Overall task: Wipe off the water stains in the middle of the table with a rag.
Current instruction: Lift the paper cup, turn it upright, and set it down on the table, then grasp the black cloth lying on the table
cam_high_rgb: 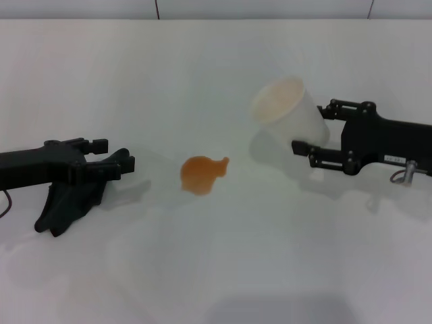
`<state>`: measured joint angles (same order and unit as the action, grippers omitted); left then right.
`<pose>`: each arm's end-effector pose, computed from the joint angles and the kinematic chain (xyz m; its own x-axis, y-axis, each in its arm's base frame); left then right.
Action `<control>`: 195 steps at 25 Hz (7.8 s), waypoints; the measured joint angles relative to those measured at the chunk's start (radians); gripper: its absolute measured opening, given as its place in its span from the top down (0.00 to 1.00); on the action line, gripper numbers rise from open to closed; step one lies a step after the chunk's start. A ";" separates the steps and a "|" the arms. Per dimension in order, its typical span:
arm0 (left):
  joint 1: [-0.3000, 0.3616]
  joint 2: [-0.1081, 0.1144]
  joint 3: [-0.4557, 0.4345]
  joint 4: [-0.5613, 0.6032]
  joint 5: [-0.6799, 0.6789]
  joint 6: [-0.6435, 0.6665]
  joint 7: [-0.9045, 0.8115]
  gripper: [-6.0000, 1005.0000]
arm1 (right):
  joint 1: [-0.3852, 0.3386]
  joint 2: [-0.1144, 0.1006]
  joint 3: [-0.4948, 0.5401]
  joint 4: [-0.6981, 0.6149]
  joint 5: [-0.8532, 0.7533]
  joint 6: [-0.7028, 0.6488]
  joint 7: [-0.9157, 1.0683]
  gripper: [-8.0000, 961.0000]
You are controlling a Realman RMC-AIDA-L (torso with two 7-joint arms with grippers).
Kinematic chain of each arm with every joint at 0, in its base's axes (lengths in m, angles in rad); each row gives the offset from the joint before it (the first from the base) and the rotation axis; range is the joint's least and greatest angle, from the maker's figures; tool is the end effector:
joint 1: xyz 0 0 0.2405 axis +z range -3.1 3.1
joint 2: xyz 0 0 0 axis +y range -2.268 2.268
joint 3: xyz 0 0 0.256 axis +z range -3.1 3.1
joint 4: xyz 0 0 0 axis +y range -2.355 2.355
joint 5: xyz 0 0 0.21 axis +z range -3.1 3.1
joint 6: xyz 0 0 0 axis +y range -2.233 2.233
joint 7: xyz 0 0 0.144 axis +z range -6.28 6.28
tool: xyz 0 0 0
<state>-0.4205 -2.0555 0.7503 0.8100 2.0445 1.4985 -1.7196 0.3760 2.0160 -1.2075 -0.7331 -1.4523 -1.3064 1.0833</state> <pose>-0.2964 0.3204 0.0253 0.6718 0.5892 0.4489 0.7059 -0.6930 -0.1468 0.2547 0.3321 -0.0036 0.8640 -0.0273 -0.5028 -0.2497 -0.8903 -0.3808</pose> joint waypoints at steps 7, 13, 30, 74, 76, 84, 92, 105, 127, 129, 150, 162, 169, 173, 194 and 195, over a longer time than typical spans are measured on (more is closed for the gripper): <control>0.000 0.000 -0.001 0.000 0.000 0.000 0.000 0.11 | 0.024 0.003 -0.042 0.067 0.004 0.089 -0.018 0.30; -0.001 0.000 -0.002 0.000 0.000 -0.002 0.000 0.12 | 0.039 0.002 -0.045 0.099 0.001 0.128 -0.017 0.30; -0.006 0.002 -0.002 0.000 0.000 -0.011 0.000 0.12 | 0.038 0.004 -0.087 0.138 0.005 0.215 -0.027 0.30; -0.009 0.002 -0.002 0.000 0.000 -0.009 0.000 0.12 | 0.015 -0.003 -0.079 0.153 -0.002 0.239 -0.020 0.30; -0.009 0.002 -0.002 0.000 0.000 -0.009 0.000 0.12 | 0.015 -0.003 -0.079 0.153 -0.002 0.240 -0.017 0.30; -0.009 0.002 -0.002 0.000 0.000 -0.011 0.000 0.12 | 0.024 -0.008 -0.086 0.154 -0.007 0.243 0.017 0.28; -0.009 0.000 -0.002 0.000 0.000 -0.011 0.000 0.12 | 0.024 -0.011 -0.080 0.149 -0.007 0.227 0.032 0.25; -0.011 0.000 -0.002 0.000 0.000 -0.009 0.000 0.12 | 0.024 -0.012 -0.079 0.149 -0.007 0.230 0.043 0.11; -0.012 0.002 -0.002 0.000 0.000 -0.012 -0.009 0.12 | -0.060 -0.030 -0.076 -0.031 -0.150 0.194 0.214 0.09; -0.012 0.002 -0.002 0.000 0.000 -0.013 -0.009 0.12 | -0.073 -0.033 -0.070 -0.066 -0.181 0.181 0.250 0.09; -0.024 0.003 -0.002 0.002 0.000 -0.014 -0.009 0.12 | -0.043 -0.050 0.217 -0.397 -0.432 -0.233 0.436 0.09; -0.037 0.004 -0.002 0.002 0.000 -0.013 -0.011 0.12 | 0.009 -0.008 0.097 -0.513 -0.464 -0.221 0.471 0.09; -0.051 0.029 0.008 0.028 0.013 0.061 -0.067 0.12 | 0.014 -0.006 0.026 -0.484 -0.478 -0.121 0.474 0.09; -0.065 0.050 0.010 0.102 0.038 0.139 -0.148 0.12 | 0.014 -0.006 0.026 -0.483 -0.478 -0.119 0.473 0.09; -0.411 0.016 0.345 0.231 0.745 0.248 -0.692 0.13 | 0.017 -0.005 0.016 -0.483 -0.468 -0.117 0.473 0.09; -0.410 0.001 0.356 0.225 0.766 0.237 -0.693 0.13 | 0.017 -0.004 0.016 -0.483 -0.468 -0.117 0.473 0.09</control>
<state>-0.8302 -2.0546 1.1059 1.0348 2.8105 1.7357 -2.4128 0.3927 2.0115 -1.1917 -1.2165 -1.9203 -1.4235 1.5563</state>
